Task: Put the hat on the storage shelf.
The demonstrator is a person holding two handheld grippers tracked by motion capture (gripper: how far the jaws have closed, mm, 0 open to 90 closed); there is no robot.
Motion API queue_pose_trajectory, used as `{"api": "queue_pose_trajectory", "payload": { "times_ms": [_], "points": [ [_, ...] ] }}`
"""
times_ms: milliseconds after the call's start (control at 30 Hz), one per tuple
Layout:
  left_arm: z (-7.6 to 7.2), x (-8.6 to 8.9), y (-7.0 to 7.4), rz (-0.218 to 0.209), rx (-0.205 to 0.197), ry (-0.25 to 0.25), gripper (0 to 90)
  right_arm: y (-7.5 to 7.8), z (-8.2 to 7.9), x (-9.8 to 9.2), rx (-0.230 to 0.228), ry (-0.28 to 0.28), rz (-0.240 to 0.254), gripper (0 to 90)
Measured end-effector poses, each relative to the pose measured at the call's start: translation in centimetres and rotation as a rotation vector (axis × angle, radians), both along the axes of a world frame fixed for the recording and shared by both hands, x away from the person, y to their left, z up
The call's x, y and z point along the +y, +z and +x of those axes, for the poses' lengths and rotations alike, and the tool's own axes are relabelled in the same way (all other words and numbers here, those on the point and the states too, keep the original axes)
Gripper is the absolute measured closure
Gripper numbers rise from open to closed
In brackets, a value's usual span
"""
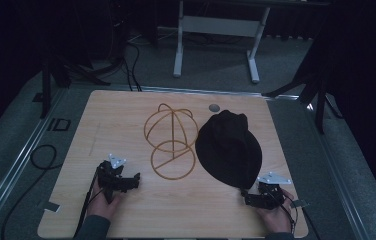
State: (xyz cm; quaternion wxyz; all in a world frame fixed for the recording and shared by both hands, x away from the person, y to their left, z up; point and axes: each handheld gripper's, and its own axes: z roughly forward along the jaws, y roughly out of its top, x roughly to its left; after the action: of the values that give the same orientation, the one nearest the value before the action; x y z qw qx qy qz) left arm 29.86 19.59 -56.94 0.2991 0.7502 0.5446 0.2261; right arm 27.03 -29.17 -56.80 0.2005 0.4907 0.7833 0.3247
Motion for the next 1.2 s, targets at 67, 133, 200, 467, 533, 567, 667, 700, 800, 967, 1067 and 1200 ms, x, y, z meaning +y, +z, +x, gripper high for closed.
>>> {"api": "queue_pose_trajectory", "payload": {
  "times_ms": [67,133,200,467,533,567,667,700,800,967,1067,1200],
  "points": [
    [0.0,0.0,0.0,0.000,0.000,0.000,2.6,0.0,0.0,0.0,0.000,-0.002,0.000,17.7],
    [0.0,0.0,0.0,0.000,0.000,0.000,2.6,0.0,0.0,0.0,0.000,-0.002,-0.001,17.7],
    [0.0,0.0,0.0,0.000,0.000,0.000,2.6,0.0,0.0,0.0,-0.001,-0.002,0.000,17.7],
    [0.0,0.0,0.0,0.000,0.000,0.000,2.6,0.0,-0.1,0.1,0.002,-0.001,-0.001,17.8],
    [0.0,0.0,0.0,0.000,0.000,0.000,2.6,0.1,-0.1,0.2,0.002,0.007,-0.002,21.5],
    [0.0,0.0,0.0,0.000,0.000,0.000,2.6,0.2,-0.1,0.3,0.006,0.012,-0.004,21.8],
    [0.0,0.0,0.0,0.000,0.000,-0.005,2.6,0.5,-0.3,0.7,0.003,0.035,-0.016,20.9],
    [0.0,0.0,0.0,0.001,0.000,-0.006,2.6,0.7,-0.3,0.9,-0.002,0.037,-0.019,20.5],
    [0.0,0.0,0.0,0.001,0.000,-0.005,2.6,1.3,-0.3,1.2,-0.009,0.040,-0.020,13.2],
    [0.0,0.0,0.0,0.001,0.000,-0.005,2.6,1.9,-0.1,1.7,-0.015,0.043,-0.017,9.5],
    [0.0,0.0,0.0,0.001,0.000,-0.005,2.6,2.2,0.1,1.7,-0.020,0.042,-0.014,9.3],
    [0.0,0.0,0.0,0.001,0.000,-0.005,2.6,2.9,0.4,1.8,-0.030,0.045,-0.007,8.6]
  ]
}}
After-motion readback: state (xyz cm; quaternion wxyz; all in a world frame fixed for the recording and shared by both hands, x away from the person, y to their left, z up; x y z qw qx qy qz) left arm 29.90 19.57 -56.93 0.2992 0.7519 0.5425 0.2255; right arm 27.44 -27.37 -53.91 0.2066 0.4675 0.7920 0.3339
